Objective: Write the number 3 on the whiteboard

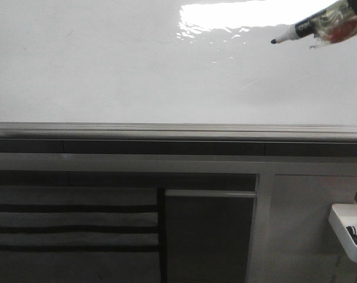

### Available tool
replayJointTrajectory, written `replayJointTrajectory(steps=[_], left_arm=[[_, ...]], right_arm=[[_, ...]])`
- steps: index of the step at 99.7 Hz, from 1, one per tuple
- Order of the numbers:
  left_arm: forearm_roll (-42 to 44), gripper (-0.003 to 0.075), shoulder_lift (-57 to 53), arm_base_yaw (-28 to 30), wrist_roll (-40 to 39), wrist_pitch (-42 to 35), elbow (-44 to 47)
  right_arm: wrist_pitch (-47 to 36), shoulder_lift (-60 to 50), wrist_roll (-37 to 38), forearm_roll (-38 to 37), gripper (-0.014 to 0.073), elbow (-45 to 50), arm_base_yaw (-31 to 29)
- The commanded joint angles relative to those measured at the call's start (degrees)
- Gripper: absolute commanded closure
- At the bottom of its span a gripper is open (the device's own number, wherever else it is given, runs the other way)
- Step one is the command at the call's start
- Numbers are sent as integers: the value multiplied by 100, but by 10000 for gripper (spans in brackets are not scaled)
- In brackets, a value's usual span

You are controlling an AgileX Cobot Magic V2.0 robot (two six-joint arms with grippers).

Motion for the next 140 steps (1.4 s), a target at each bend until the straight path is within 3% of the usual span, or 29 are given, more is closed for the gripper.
replayJointTrajectory(steps=[1, 21, 54, 68, 99, 121, 140], left_arm=[[-265, 329, -27, 52, -92, -526, -30], [-265, 330, -26, 52, -92, -448, -17], [-265, 329, -26, 52, -92, -448, -17], [-265, 329, -26, 52, -92, -448, -17], [-265, 329, -26, 52, -92, -448, -17], [-265, 329, -26, 52, -92, -448, -17], [-265, 329, -26, 52, -92, -448, -17]], right_arm=[[-618, -114, 17, 138, 580, -35, -39], [-245, 390, 17, 575, 580, -644, -39], [1358, 2349, 22, 713, 580, -3176, 6], [1517, 3034, 22, 500, 580, -3835, 168], [972, 3569, 79, 469, 580, -4094, -138], [1827, 3417, 162, 456, 580, -3815, -467], [729, 3720, 175, 496, 580, -3515, -19]])
